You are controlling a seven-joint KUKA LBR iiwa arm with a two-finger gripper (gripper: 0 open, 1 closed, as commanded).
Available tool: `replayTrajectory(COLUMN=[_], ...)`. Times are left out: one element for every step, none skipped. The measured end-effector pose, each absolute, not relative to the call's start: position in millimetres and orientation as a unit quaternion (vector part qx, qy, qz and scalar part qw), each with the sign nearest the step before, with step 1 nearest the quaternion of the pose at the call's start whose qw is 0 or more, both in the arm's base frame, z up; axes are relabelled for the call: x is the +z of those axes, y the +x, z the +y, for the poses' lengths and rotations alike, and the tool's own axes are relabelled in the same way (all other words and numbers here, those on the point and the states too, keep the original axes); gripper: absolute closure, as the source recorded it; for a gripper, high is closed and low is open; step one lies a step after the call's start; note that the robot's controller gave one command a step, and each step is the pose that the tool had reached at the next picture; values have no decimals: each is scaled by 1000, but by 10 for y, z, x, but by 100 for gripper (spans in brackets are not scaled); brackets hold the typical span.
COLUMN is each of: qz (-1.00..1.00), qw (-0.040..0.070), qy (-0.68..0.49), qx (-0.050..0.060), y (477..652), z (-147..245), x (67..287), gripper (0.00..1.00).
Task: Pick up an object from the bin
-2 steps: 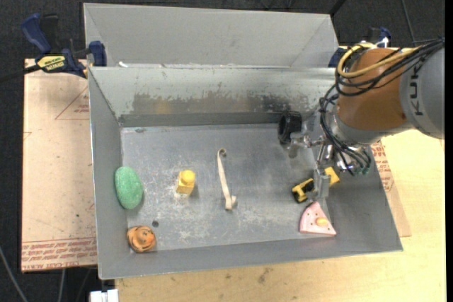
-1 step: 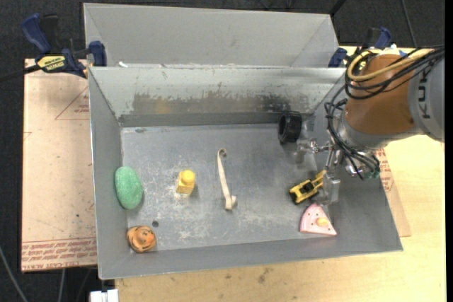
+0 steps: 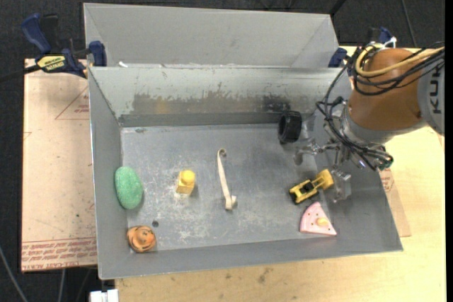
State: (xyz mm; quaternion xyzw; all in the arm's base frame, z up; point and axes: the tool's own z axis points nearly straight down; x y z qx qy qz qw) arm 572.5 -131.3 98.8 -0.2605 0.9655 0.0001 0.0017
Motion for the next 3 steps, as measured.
replayTrajectory(qz=[982,944,944], qw=[1,2,2], qy=[-188,-329,-329], qx=[1,1,1], y=[5729,5808,5808], z=[-1346,-1366,-1366], x=[785,699,699], gripper=[0,100,100])
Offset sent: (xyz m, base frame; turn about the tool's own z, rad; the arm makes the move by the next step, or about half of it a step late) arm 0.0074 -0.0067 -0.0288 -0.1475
